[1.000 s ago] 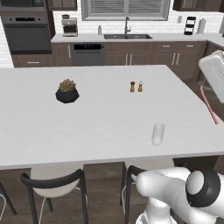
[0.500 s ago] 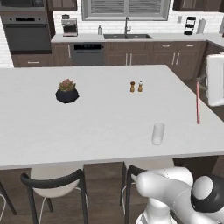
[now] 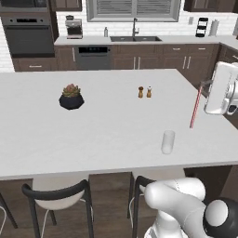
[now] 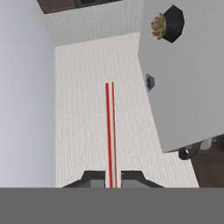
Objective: Take a straw from the drawer in front and place it inside the glass cup on the dining counter.
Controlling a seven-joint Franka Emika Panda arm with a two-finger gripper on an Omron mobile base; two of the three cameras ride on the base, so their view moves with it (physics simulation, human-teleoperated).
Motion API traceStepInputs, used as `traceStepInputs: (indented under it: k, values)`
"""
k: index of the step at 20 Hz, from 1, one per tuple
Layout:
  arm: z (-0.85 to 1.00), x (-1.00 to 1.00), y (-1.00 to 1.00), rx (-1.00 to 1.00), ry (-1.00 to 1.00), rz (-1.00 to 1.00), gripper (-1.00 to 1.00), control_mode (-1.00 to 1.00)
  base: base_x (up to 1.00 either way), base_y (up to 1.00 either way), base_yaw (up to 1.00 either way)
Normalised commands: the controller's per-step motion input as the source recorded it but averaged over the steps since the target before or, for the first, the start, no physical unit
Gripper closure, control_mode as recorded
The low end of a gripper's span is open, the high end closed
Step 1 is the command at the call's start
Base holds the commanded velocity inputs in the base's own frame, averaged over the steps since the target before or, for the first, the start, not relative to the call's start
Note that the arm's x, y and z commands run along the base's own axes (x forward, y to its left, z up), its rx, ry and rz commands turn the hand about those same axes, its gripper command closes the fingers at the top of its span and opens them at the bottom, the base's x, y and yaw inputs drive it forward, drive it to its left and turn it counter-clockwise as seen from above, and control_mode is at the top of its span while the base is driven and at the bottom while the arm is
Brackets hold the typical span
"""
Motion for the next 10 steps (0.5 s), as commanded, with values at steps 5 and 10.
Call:
traceStepInputs:
  k: [5,10]
  values:
    - [-0.05,0.68,-0.14,0.0,0.0,0.0,1.0,-1.0,0.0,0.0,0.0]
    - [-0.02,0.32,-0.21,-0.08,0.0,-0.01,1.0,-1.0,0.0,0.0,0.0]
